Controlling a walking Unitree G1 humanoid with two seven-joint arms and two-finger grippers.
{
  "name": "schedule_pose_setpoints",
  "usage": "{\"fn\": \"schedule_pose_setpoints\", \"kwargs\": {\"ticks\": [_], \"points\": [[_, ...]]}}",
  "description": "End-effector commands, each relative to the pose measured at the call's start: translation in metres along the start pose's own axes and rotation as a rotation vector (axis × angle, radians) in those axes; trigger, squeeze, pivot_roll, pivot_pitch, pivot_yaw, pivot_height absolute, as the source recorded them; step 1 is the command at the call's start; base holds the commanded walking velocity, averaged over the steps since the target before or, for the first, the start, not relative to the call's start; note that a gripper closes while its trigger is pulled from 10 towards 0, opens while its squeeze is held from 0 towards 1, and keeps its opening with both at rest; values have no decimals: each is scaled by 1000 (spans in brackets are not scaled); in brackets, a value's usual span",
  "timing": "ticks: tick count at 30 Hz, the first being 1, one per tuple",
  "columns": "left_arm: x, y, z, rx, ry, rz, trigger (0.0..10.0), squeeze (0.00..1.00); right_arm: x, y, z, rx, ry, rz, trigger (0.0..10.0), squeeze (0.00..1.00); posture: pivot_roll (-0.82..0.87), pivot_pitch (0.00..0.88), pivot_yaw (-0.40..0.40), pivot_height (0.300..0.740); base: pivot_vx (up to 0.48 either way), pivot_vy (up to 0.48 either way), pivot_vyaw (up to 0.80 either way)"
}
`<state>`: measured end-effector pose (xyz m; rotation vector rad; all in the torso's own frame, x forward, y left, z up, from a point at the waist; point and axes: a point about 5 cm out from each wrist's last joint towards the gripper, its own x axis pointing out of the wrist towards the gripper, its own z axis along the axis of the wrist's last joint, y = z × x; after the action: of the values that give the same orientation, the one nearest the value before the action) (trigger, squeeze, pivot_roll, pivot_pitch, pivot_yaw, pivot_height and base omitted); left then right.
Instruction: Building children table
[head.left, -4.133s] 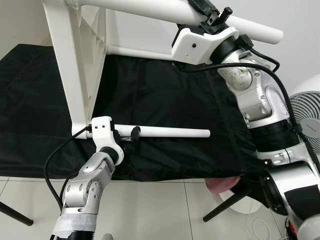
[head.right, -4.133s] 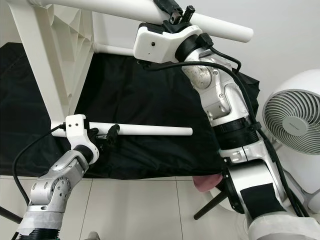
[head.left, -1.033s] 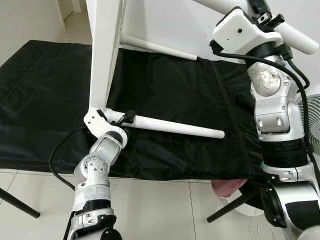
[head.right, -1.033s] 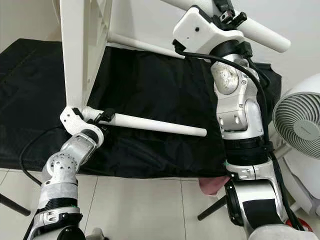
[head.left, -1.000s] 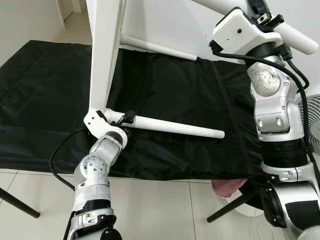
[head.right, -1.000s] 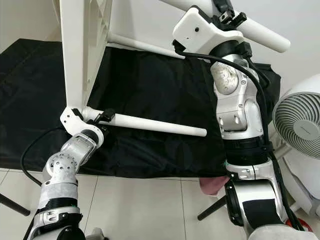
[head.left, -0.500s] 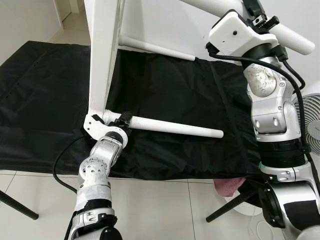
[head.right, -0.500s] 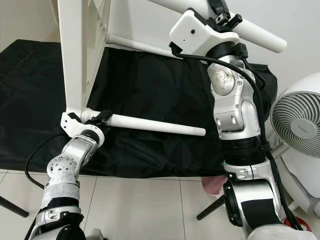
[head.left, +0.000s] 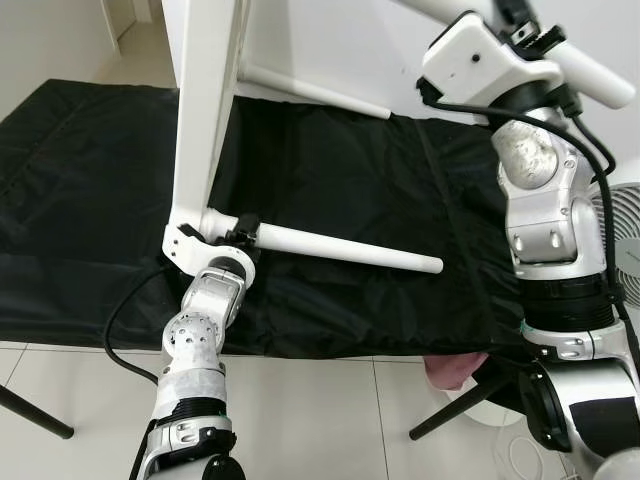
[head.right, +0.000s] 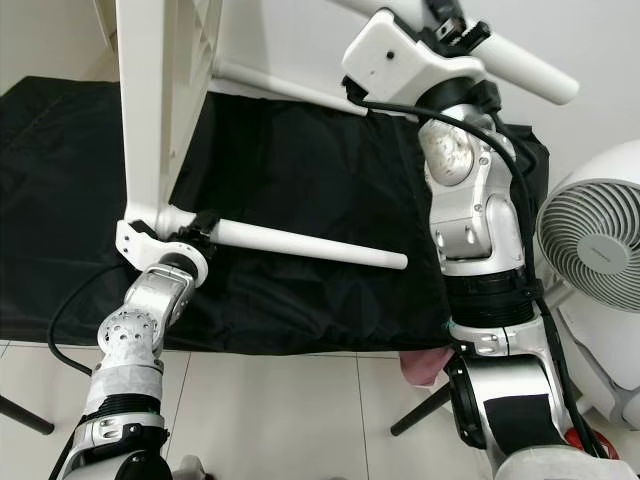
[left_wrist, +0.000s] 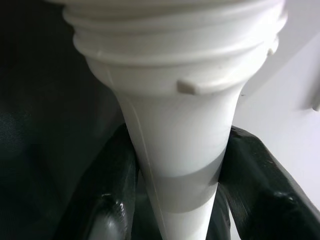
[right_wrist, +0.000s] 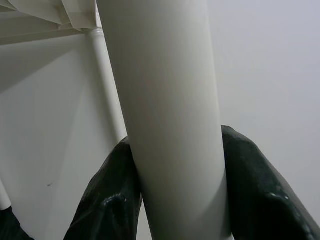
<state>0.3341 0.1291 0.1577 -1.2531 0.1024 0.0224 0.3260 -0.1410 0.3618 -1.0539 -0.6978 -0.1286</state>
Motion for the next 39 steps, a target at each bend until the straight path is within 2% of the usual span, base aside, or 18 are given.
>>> {"fn": "schedule_pose_setpoints", "kwargs": {"ticks": [1,4,5,7,8,10,12,17,21,25,26,39], "points": [[4,-112,10,-61,-122,-371,0,0,-1,-24,-16,109,78,-148,10000,0,-22,50,-18,740,0,0,0],[-4,-130,40,55,-212,-425,0,0,2,-27,-15,120,64,-155,10000,0,-6,57,-21,740,0,0,0],[-4,-130,40,55,-212,-425,0,0,2,-27,-15,120,64,-155,10000,0,-6,57,-21,740,0,0,0],[-10,-142,61,140,-272,-461,0,0,4,-30,-14,129,54,-165,10000,0,11,61,-25,740,0,0,0],[-10,-142,61,140,-272,-461,0,0,4,-30,-14,129,54,-165,10000,0,11,61,-25,740,0,0,0],[-18,-153,81,203,-318,-503,0,0,7,-32,-14,128,43,-172,10000,0,12,61,-25,740,0,0,0],[-22,-156,87,222,-340,-522,0,0,8,-33,-14,127,39,-172,10000,0,14,62,-27,740,0,0,0],[-30,-154,91,249,-361,-522,0,0,9,-34,-14,125,31,-170,10000,0,16,67,-39,740,0,0,0],[-34,-146,84,259,-358,-487,0,0,10,-33,-13,130,25,-173,10000,0,15,72,-46,740,0,0,0],[-44,-160,90,317,-395,-528,0,0,5,-27,-18,166,47,-186,10000,0,17,84,-57,740,0,0,0],[-50,-170,95,374,-422,-555,0,0,2,-24,-24,196,75,-205,10000,0,22,87,-61,740,0,0,0],[-50,-170,95,374,-422,-555,0,0,2,-24,-24,196,75,-205,10000,0,22,87,-61,740,0,0,0]]}}
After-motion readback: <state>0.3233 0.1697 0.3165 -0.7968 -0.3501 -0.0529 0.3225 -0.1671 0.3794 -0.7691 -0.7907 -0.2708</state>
